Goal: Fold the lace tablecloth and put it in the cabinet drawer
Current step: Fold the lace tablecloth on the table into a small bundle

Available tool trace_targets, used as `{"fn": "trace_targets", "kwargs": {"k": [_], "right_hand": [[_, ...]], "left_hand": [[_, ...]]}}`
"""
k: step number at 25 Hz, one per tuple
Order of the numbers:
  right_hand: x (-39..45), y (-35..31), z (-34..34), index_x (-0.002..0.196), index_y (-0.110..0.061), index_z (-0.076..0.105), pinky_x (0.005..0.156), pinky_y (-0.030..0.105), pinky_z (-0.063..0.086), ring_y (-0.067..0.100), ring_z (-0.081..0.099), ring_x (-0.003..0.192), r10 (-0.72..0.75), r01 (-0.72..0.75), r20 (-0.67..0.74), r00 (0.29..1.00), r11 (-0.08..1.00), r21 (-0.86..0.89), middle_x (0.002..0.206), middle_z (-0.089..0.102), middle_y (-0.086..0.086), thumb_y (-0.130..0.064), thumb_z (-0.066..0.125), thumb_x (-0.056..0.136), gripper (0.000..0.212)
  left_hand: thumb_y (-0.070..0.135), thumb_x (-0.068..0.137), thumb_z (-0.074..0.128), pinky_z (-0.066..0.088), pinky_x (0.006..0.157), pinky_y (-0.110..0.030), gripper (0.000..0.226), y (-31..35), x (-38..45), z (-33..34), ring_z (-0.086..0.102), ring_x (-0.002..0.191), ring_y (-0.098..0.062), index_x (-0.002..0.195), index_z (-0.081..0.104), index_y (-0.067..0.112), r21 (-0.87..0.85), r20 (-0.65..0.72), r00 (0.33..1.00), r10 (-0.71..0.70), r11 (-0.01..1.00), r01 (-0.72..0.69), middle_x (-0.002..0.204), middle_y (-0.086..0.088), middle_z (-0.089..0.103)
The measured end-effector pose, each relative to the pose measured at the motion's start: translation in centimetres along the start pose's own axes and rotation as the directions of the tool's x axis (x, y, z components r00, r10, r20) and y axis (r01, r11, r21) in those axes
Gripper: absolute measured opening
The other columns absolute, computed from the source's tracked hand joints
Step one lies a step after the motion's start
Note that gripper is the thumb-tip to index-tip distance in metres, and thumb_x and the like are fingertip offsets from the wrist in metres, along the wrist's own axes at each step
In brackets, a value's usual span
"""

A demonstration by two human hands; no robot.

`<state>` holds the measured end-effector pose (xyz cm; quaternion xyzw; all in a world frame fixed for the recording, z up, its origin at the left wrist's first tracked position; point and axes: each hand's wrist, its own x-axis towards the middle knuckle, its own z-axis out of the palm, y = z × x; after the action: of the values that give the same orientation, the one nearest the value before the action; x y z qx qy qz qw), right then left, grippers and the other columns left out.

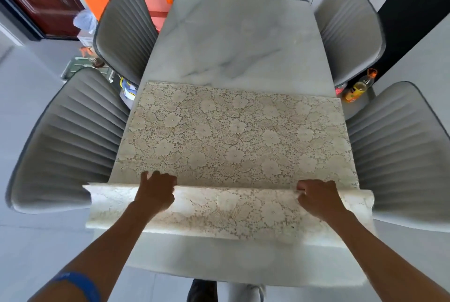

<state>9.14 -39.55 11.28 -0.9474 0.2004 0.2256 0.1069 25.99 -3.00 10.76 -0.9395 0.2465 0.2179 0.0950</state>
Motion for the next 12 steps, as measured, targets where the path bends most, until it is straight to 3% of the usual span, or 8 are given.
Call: {"fn": "trace_targets", "kwargs": {"k": [6, 8, 10, 12], "right_hand": [[9.3, -1.2, -5.0, 0.101, -0.025, 0.065, 0.104, 0.046, 0.031, 0.021, 0.059, 0.101, 0.15, -0.172, -0.231, 0.961, 0.982, -0.077, 0.103, 0.07, -0.003, -0.012, 0.051, 0.083, 0.026], [12.2, -1.4, -5.4, 0.102, -0.023, 0.065, 0.108, 0.051, 0.026, 0.024, 0.052, 0.113, 0.177, -0.222, -0.285, 0.942, 0.966, -0.133, 0.112, 0.067, -0.002, -0.012, 0.049, 0.084, 0.027], [14.8, -1.5, -5.5, 0.106, -0.021, 0.065, 0.114, 0.055, 0.015, 0.026, 0.037, 0.132, 0.218, -0.274, -0.29, 0.932, 0.947, -0.166, 0.133, 0.056, 0.0, -0.014, 0.049, 0.087, 0.026], [16.8, -1.5, -5.5, 0.11, -0.018, 0.064, 0.115, 0.059, 0.008, 0.028, 0.023, 0.142, 0.256, -0.317, -0.292, 0.922, 0.93, -0.186, 0.146, 0.043, 0.002, -0.017, 0.049, 0.089, 0.026]], "left_hand": [[0.024, 0.093, 0.05, 0.019, 0.113, -0.055, 0.011, -2.1, 10.2, -5.3, 0.052, 0.116, -0.021, 0.094, 0.06, 0.026, -0.081, -0.182, 0.983, 0.0, 0.997, -0.015, 0.106, 0.006, 0.066], [0.02, 0.091, 0.05, 0.009, 0.115, -0.062, 0.013, -2.1, 13.5, -6.3, 0.04, 0.132, -0.026, 0.096, 0.062, 0.022, -0.023, -0.233, 0.972, 0.025, 0.999, -0.031, 0.128, 0.001, 0.057], [0.013, 0.086, 0.051, 0.0, 0.114, -0.067, 0.015, -1.8, 16.8, -7.1, 0.018, 0.145, -0.032, 0.097, 0.061, 0.017, 0.038, -0.248, 0.968, 0.048, 0.998, -0.04, 0.15, -0.006, 0.038], [0.006, 0.081, 0.051, -0.008, 0.111, -0.068, 0.015, -1.6, 19.8, -7.7, 0.005, 0.149, -0.036, 0.093, 0.058, 0.014, 0.045, -0.269, 0.96, 0.083, 0.996, -0.073, 0.158, -0.01, 0.024]]}}
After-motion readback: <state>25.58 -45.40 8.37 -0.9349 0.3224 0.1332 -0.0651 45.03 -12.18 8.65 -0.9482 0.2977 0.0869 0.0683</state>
